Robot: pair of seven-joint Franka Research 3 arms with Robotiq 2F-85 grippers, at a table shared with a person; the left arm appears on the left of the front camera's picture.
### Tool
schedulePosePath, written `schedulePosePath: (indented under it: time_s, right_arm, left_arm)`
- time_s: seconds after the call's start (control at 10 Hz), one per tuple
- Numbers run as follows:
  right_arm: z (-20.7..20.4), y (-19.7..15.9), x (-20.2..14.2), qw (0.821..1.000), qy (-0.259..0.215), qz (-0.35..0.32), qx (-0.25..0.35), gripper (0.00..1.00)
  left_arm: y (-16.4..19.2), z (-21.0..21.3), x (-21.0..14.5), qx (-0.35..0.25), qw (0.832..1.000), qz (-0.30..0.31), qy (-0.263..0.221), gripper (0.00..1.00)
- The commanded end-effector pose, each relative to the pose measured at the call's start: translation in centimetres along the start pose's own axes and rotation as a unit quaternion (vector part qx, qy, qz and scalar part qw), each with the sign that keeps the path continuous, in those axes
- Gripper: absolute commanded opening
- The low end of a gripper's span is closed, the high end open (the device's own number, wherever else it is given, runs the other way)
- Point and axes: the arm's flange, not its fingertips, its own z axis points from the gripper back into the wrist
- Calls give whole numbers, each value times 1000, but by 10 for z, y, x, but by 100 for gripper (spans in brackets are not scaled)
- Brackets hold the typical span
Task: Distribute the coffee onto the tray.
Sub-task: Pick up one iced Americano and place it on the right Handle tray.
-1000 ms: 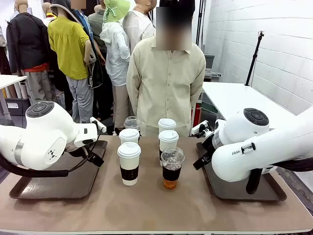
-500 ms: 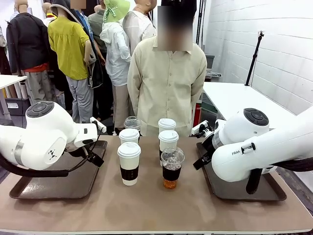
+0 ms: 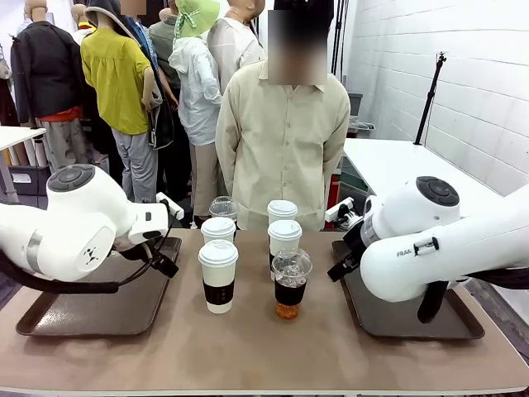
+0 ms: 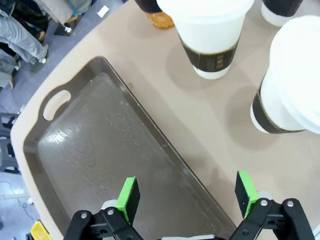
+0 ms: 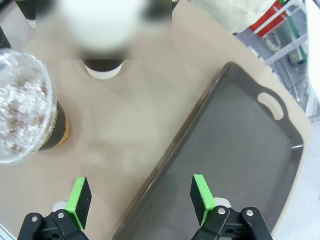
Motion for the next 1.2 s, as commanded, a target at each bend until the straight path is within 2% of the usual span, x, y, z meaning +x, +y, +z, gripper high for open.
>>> schedulePosePath:
  time_s: [0.0,0.2,0.5,0.7,0.9,1.1]
  right_arm:
    - [28,-7,16,1000,-6,2,6,100]
    - [42,-14,39,1000,-1,18,16,100]
    - [77,-4,58,998,8,54,37,100]
    - [86,-2,70,997,4,64,39,100]
    - [87,-3,72,996,-1,72,53,100]
    - [97,-2,65,995,-10,75,70,100]
  left_arm:
    - [3,34,24,19,1000,-18,14,100]
    - [13,58,41,31,999,-32,23,100]
    - [1,101,62,21,999,-32,15,100]
    - [6,114,68,19,999,-37,10,100]
    - [9,119,68,8,999,-39,10,100]
    - [6,124,65,-33,998,-49,-4,100]
